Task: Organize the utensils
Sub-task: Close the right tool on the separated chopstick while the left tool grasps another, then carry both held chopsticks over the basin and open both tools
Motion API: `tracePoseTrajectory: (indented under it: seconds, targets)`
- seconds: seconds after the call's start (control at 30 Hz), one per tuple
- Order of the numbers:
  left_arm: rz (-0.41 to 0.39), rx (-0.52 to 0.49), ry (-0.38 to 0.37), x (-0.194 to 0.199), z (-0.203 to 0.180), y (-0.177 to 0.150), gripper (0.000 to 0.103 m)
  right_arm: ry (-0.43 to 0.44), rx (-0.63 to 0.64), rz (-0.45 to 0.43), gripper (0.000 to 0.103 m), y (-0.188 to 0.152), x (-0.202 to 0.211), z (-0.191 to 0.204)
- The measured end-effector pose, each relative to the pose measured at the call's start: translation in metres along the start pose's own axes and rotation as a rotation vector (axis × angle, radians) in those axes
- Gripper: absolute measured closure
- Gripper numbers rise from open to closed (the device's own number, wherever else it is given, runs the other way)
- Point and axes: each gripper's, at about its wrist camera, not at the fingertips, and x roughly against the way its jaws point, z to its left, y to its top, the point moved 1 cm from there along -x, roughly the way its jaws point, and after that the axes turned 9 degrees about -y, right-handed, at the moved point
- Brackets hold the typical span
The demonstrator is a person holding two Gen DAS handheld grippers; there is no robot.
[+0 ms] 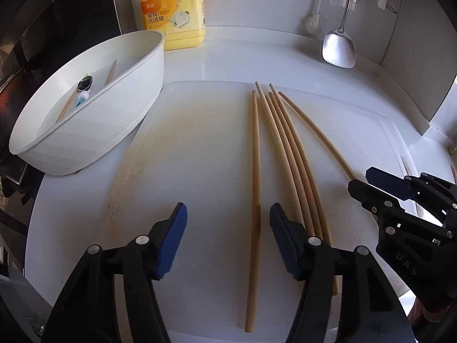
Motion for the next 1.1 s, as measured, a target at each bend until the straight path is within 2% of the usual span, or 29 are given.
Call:
tracePoseTrajectory:
  seconds: [0.03,0.13,0.17,0.2,0.23,0.5,0.73,0.93,1.1]
  targets:
    - [-0.001,-0.005,-0.001,0.001,-0.001,0.000,0.057,-0.003,0.001,-0.001,0.083,0.000,0.000,0.002]
    - [0.005,-0.038,0.007,0.001,-0.008,0.000,0.079,-0.014,-0.003,0.002,0.091,0.003,0.001,0.007]
    - [0.010,-0.051,0.008,0.001,-0.011,0.000,0.089,-0.017,0.000,0.004,0.092,0.004,0.001,0.009]
    - [0.014,-0.063,0.009,0.000,-0.014,-0.001,0.095,-0.026,0.005,0.005,0.094,0.004,0.001,0.010]
    - [0.014,-0.071,0.017,0.000,-0.015,-0.001,0.095,-0.030,0.011,0.006,0.096,0.005,0.002,0.012]
    - [0.045,-0.019,-0.047,0.004,-0.006,-0.001,0.095,-0.007,-0.028,0.015,0.097,0.001,0.010,0.009]
    - [0.022,-0.009,-0.081,0.037,-0.007,0.010,0.096,0.026,-0.112,-0.012,0.097,0.002,0.036,0.000]
    - [-0.045,0.013,-0.078,0.086,0.004,0.032,0.096,0.057,-0.116,-0.086,0.097,0.025,0.069,0.002]
    - [-0.110,0.051,-0.045,0.122,0.035,0.052,0.095,0.100,-0.085,-0.146,0.097,0.061,0.088,0.022]
